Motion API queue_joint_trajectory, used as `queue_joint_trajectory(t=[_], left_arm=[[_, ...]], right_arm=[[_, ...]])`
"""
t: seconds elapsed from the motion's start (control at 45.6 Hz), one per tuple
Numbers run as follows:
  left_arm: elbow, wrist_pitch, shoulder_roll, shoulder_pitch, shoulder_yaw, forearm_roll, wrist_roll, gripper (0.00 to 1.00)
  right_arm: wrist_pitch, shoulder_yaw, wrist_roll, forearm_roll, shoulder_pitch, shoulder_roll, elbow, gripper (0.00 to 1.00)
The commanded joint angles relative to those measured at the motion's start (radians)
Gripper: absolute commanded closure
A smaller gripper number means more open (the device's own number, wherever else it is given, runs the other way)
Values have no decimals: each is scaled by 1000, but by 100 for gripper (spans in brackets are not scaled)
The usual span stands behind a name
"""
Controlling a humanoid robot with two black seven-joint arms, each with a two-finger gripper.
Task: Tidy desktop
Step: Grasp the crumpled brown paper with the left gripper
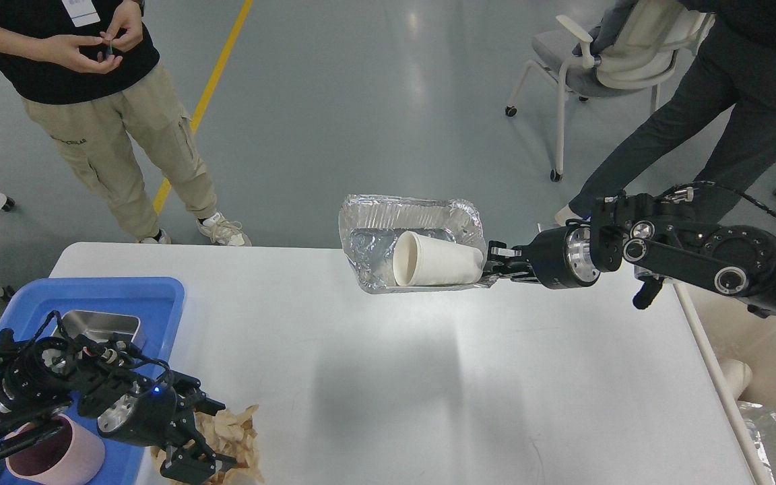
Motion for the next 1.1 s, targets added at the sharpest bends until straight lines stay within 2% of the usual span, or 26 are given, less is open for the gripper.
queue_joint_trajectory(t=[0.0,0.088,0.197,0.307,0.614,0.768,1.075], left_arm=[[46,16,0,2,1,-1,-15,40],[74,36,3,10,2,1,-15,50],[77,36,11,22,2,-2,-13,84],[93,36,14,26,4,-2,-13,98],[103,61,22,16,-24,-40,-29,100],[102,101,71,19,-47,-249,-23,100],[88,237,232,26,-56,-677,-29,98]], right_arm=[[0,0,0,0,-1,-5,1,100],[0,0,0,0,-6,-7,1,100],[0,0,0,0,-8,-9,3,100],[-1,0,0,-2,-9,-7,3,100],[-1,-2,0,-2,-20,-9,1,100],[-1,-2,0,-2,-29,-9,-2,100],[-1,-2,0,-2,-29,-4,-2,100]])
